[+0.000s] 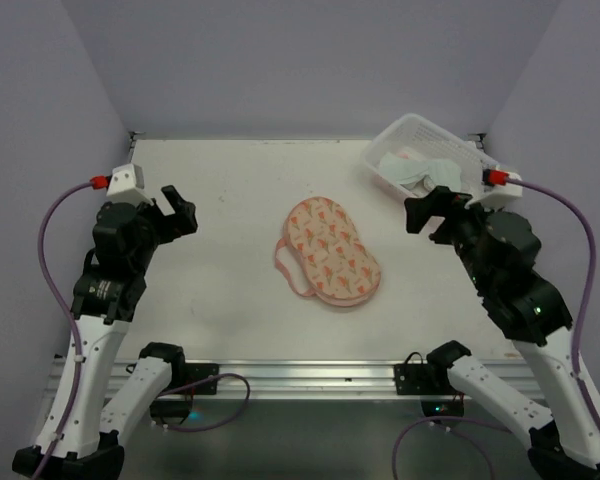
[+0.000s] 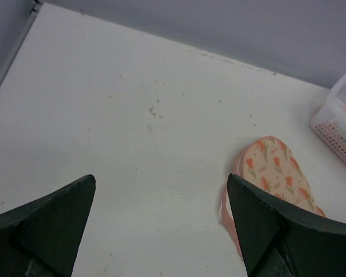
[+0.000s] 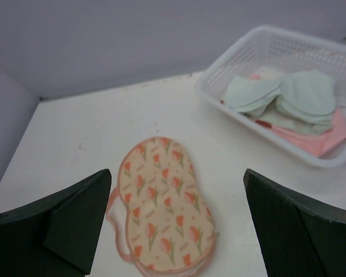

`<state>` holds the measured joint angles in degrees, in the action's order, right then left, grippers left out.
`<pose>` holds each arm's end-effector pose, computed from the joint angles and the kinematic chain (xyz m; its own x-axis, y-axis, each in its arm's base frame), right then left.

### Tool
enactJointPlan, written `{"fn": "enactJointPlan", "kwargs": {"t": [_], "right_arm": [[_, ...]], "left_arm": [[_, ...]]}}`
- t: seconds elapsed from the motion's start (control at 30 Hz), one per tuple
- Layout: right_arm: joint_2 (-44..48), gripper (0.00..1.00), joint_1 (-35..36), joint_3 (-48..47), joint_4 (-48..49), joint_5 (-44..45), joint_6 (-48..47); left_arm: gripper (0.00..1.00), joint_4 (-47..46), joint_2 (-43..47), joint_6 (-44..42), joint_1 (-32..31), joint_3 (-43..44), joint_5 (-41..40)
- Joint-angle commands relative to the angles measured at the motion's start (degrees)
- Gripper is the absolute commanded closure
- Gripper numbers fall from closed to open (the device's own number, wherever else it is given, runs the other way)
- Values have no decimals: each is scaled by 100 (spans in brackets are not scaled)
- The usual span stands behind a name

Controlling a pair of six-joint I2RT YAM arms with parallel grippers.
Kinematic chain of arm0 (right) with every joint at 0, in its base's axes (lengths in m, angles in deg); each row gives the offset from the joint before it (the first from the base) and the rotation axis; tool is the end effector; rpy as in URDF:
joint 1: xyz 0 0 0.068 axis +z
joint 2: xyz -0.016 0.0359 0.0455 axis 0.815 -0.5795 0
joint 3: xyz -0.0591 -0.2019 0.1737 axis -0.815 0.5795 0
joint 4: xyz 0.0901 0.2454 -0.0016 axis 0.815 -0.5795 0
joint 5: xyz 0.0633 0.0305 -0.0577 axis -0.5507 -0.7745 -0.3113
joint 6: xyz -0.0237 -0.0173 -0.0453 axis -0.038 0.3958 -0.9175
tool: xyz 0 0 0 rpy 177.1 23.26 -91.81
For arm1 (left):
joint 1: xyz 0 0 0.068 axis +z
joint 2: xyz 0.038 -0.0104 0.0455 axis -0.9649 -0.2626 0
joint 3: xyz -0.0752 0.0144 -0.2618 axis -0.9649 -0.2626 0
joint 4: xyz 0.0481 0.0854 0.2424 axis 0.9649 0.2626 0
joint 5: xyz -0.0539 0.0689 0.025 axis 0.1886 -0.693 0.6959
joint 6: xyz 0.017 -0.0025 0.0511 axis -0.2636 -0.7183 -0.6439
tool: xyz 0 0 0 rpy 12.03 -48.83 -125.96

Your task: Unzip the laundry bag and remove the bra

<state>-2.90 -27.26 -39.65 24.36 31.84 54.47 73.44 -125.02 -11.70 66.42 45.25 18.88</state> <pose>0.1287 0.0548 0.4265 -0.2255 0.2993 -0.9271 -0.1096 0.9378 0.3294 0.1534 -0.0178 0.3672 -0.3070 -0.3497 -0.8851 -0.1061 0.9368 -0.3334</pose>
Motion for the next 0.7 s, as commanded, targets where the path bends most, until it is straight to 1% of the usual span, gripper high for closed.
{"fn": "enactJointPlan", "kwargs": {"t": [0.0,0.03,0.17,0.27,0.33,0.47,0.67], "right_arm": [[905,1,-9,-118,-230,1470,-371],[1351,1,-9,-92,-195,1523,-554],[2250,1,-9,-56,-19,1524,-1030],[2742,1,-9,-56,34,1471,-1346],[2937,1,-9,-47,52,1445,-1478],[3288,1,-9,5,52,1445,-1584],[3412,1,-9,199,51,1480,-1567]], "left_arm": [[0,518,165,-360,36,787,-523],[0,658,192,-378,36,1101,-611],[0,897,332,-457,-69,1648,-892],[0,844,543,-641,-253,1720,-1094],[0,783,745,-720,-350,1729,-1278],[0,537,1105,-869,-377,1694,-1297],[0,457,1527,-984,-368,1518,-1376]]}}
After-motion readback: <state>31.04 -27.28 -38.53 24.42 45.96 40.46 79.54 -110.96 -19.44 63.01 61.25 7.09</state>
